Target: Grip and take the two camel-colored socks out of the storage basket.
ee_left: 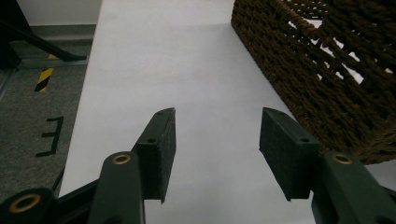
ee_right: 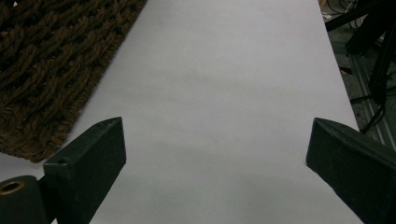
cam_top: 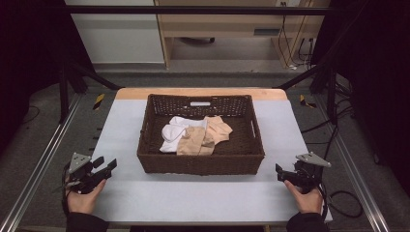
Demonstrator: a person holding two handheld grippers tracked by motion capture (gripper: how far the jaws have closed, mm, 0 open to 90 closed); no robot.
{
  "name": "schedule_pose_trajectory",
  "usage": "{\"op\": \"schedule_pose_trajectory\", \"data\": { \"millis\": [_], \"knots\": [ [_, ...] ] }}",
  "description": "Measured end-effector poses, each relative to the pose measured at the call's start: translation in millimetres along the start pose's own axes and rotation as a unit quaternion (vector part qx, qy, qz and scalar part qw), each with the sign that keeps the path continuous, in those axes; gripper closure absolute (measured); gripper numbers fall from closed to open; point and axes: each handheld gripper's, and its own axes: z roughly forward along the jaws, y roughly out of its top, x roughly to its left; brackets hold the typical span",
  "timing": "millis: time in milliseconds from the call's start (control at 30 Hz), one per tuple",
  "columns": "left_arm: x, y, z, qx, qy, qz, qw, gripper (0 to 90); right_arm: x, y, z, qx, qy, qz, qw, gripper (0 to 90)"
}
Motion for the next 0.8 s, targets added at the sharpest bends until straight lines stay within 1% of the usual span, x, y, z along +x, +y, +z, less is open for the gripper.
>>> {"op": "schedule_pose_trajectory", "data": {
  "millis": [33,67,133,167,200,300,400,433,500,567,667,733,800],
  "knots": [
    [0.0,0.0,0.0,0.000,0.000,0.000,1.0000,46.3,0.0,0.0,0.0,0.000,0.000,0.000,1.0000,4.8],
    [-1.3,2.6,-3.0,-0.010,-0.001,0.000,1.0000,46.6,-0.8,0.1,-0.8,-0.004,0.002,-0.003,1.0000,4.5],
    [-1.8,4.2,-4.5,-0.012,-0.003,-0.001,0.9999,46.7,-1.1,0.2,-1.3,-0.006,0.002,-0.003,1.0000,4.3],
    [-2.7,5.6,-6.1,-0.018,-0.003,-0.003,0.9998,46.7,-1.1,0.2,-1.3,-0.006,0.002,-0.003,1.0000,4.3],
    [-4.1,8.6,-9.2,-0.025,-0.008,-0.005,0.9996,46.9,-1.3,0.4,-1.5,-0.008,0.002,-0.004,1.0000,4.3],
    [-5.8,11.7,-12.2,-0.031,-0.008,-0.005,0.9995,46.7,-1.3,0.6,-2.0,-0.009,0.002,-0.007,0.9999,4.4],
    [-9.5,18.2,-17.8,-0.041,-0.014,-0.002,0.9990,46.2,-0.8,1.1,-3.0,-0.015,-0.001,-0.008,0.9999,4.4],
    [-9.5,18.2,-17.8,-0.041,-0.014,-0.002,0.9990,45.9,-0.8,1.1,-3.0,-0.015,-0.001,-0.008,0.9999,4.4],
    [-13.5,23.3,-20.7,-0.046,-0.023,0.000,0.9987,44.9,-0.7,1.2,-3.5,-0.018,-0.007,-0.008,0.9998,4.5],
    [-14.9,25.1,-21.5,-0.047,-0.025,0.001,0.9986,43.9,-0.7,1.1,-3.4,-0.018,-0.009,-0.010,0.9998,4.5],
    [-20.7,30.0,-24.0,-0.052,-0.038,0.001,0.9979,42.2,0.0,0.8,-3.0,-0.016,-0.011,-0.012,0.9997,4.6],
    [-25.9,33.0,-26.2,-0.057,-0.039,0.007,0.9976,40.7,0.6,0.2,-2.6,-0.016,-0.013,-0.013,0.9997,4.6],
    [-28.8,36.0,-27.6,-0.060,-0.044,0.008,0.9972,40.2,1.0,0.0,-2.1,-0.013,-0.014,-0.015,0.9997,4.7]
  ]
}}
